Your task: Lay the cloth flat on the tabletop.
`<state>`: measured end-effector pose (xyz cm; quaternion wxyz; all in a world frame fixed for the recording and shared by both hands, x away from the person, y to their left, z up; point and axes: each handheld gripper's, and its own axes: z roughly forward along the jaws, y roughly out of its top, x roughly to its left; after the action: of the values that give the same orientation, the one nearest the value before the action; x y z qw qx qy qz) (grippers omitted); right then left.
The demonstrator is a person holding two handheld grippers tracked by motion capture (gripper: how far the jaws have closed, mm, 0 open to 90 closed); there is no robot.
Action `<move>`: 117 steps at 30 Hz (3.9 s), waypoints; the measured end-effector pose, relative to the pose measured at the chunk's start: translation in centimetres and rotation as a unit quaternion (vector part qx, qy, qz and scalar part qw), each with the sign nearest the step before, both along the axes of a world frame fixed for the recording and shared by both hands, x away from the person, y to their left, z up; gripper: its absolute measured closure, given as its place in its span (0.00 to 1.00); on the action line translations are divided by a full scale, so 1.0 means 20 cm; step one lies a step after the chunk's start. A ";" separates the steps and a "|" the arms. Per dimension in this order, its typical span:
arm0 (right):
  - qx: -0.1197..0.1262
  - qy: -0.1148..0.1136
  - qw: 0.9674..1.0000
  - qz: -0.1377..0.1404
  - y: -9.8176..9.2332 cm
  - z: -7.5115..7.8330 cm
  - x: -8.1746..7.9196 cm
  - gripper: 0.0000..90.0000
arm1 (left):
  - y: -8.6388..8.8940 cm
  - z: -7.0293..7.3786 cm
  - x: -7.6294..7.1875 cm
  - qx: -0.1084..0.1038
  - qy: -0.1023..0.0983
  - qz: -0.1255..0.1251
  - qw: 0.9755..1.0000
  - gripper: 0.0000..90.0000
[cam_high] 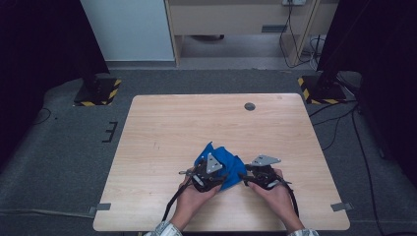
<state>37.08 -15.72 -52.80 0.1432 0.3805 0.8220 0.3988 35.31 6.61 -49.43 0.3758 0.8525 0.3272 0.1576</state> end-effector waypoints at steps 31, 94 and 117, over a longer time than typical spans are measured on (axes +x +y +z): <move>-0.010 0.012 1.000 -0.005 -0.10 -0.02 -0.02 0.97 | 0.37 -0.02 -0.02 -0.002 0.027 0.054 0.998 0.95; -0.011 0.050 0.998 -0.044 -0.04 0.00 0.35 0.60 | 0.44 0.06 0.40 -0.017 0.011 0.092 0.996 0.44; -0.007 0.048 0.999 -0.025 -0.07 -0.01 0.31 0.97 | 0.40 -0.07 0.44 0.032 0.038 0.093 0.994 0.50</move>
<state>43.34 -17.05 -52.92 0.1161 0.4189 0.8207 0.3708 44.13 14.55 -50.89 0.3198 0.8350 0.4142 0.1701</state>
